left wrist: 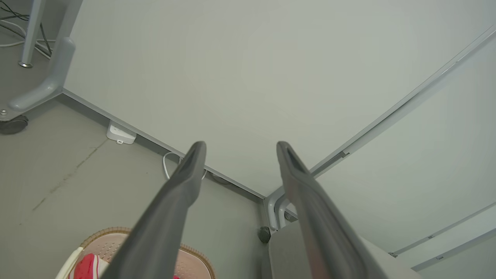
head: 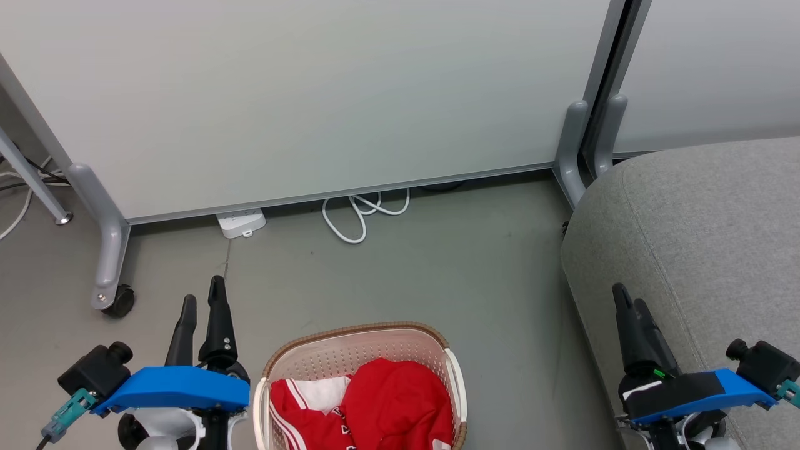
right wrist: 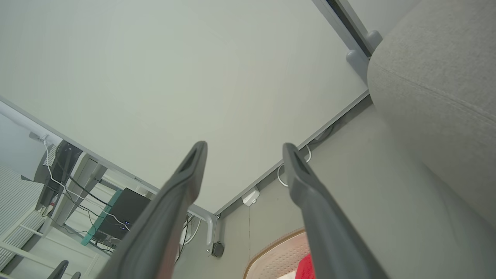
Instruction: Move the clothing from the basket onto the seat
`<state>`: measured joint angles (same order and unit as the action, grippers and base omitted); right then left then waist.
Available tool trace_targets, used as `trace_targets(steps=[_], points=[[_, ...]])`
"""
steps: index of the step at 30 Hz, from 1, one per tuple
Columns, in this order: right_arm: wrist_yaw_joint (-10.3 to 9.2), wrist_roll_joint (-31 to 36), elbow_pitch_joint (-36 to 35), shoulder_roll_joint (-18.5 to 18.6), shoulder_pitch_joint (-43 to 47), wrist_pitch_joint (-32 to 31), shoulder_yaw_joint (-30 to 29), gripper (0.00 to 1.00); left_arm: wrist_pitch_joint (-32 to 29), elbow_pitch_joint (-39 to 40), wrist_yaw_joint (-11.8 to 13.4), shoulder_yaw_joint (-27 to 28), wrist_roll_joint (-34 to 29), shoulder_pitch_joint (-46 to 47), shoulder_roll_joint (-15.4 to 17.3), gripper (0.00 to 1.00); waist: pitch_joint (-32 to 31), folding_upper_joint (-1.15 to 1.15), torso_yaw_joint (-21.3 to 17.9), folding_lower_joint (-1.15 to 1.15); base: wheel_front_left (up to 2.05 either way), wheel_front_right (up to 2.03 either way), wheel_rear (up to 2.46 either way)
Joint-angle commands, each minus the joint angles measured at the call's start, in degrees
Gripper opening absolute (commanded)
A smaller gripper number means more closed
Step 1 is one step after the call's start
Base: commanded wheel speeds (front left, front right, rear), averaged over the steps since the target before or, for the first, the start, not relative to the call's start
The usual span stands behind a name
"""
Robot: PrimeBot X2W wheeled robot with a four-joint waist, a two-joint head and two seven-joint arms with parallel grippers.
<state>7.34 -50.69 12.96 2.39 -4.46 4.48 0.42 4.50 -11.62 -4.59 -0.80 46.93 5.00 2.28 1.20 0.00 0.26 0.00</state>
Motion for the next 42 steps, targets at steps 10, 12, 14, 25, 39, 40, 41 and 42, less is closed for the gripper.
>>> trace_targets(steps=[10, 12, 14, 25, 39, 40, 41, 42], points=[[0.13, 8.65, -0.25, 0.45, -1.59, 2.24, 1.25, 1.0, 2.22, 0.29, 0.19, -1.62, -9.7, 1.58, 0.53, 1.0, -0.11, 0.0, 0.14, 0.0, 0.0, 0.0, 0.0], [0.13, 9.97, -0.27, 0.46, -1.59, 2.58, 1.45, 1.0, 2.52, 0.2, 0.24, -1.92, -11.17, 1.61, 0.54, 1.0, -0.11, 0.0, 0.17, 0.0, 0.0, 0.0, 0.0], [0.13, 11.31, -0.32, 0.47, -1.61, 2.9, 1.62, 1.0, 2.87, 0.01, 0.32, -2.18, -12.56, 1.62, 0.55, 1.0, -0.11, 0.0, 0.2, 0.0, 0.0, 0.0, 0.0], [0.15, 18.47, -0.01, 0.52, -1.61, 4.57, 2.29, 1.0, 4.56, -0.6, 0.52, -3.17, -19.68, 1.72, 0.59, 1.0, -0.14, 0.0, 0.36, 0.0, 0.0, 0.0, 0.0], [0.16, 26.01, 0.45, 0.57, -1.43, 6.39, 3.04, 1.0, 6.44, -1.41, 0.22, -4.42, -26.66, 1.94, 0.63, 1.0, -0.13, 0.0, 0.52, 0.0, 0.0, 0.0, 0.0], [0.16, 26.57, 0.5, 0.57, -1.41, 6.47, 3.1, 1.0, 6.46, -1.5, 0.19, -4.5, -27.12, 1.96, 0.63, 1.0, -0.12, 0.0, 0.53, 0.0, 0.0, 0.0, 0.0], [0.16, 27.05, 0.56, 0.57, -1.38, 6.66, 3.16, 1.0, 6.61, -1.61, 0.16, -4.58, -27.57, 1.94, 0.63, 1.0, -0.12, 0.0, 0.54, 0.0, 0.0, 0.0, 0.0], [0.16, 27.54, 0.63, 0.58, -1.37, 6.83, 3.21, 1.0, 6.79, -1.7, 0.16, -4.65, -28.06, 1.94, 0.63, 1.0, -0.13, 0.0, 0.54, 0.0, 0.0, 0.0, 0.0]])
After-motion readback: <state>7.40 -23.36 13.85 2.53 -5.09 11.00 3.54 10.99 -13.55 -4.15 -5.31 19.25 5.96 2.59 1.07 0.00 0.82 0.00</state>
